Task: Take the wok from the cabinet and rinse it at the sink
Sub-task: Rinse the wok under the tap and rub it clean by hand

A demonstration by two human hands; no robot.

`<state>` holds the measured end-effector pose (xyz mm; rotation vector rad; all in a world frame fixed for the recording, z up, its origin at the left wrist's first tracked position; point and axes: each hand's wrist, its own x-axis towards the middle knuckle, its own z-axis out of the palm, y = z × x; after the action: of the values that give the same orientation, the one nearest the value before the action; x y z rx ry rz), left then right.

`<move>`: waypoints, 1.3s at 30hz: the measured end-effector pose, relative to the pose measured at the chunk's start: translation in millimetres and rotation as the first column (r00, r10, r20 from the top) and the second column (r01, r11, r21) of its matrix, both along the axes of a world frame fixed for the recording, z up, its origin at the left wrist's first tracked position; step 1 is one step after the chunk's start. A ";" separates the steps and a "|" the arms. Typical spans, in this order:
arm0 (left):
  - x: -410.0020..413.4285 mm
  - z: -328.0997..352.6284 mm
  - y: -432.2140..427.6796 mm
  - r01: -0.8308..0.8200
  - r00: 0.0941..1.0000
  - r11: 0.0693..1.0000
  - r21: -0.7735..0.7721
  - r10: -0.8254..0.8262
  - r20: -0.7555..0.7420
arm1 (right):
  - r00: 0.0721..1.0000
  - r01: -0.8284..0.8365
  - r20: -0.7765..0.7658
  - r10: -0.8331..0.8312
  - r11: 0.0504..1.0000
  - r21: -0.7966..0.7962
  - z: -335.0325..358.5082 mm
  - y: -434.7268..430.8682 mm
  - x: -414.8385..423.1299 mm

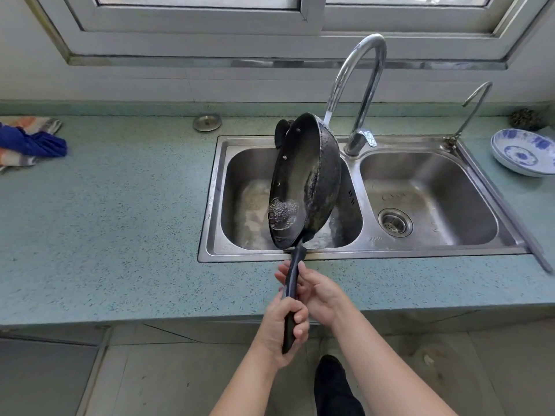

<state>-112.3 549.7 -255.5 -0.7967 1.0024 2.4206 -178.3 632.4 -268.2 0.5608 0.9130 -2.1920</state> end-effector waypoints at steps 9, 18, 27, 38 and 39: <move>-3.4 3.7 -16.0 0.291 0.956 0.939 -0.183 -0.295 0.006 | 1.000 0.001 0.007 -0.001 0.997 0.080 -2.6 1.8 -4.0; -12.4 7.5 8.4 0.182 0.958 0.452 -0.873 -0.282 0.054 | 0.999 -0.018 -0.032 0.027 0.970 0.241 6.0 -5.8 -6.8; -8.3 -12.4 9.8 0.078 0.991 0.751 -0.655 -0.132 -0.033 | 0.982 -0.046 -0.144 0.120 0.898 0.438 1.0 1.4 -6.3; -5.9 -4.8 14.3 0.054 0.996 0.946 -0.318 -0.072 -0.046 | 0.927 0.032 -0.308 0.213 0.774 0.633 0.3 7.4 -6.9; -5.8 -4.2 14.9 0.049 0.997 0.952 -0.303 -0.067 -0.049 | 0.922 0.038 -0.320 0.219 0.770 0.636 0.4 7.7 -6.6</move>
<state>-118.1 564.5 -259.7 -0.7850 1.4223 2.2826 -185.0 640.1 -267.8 0.3748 1.8901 -1.8929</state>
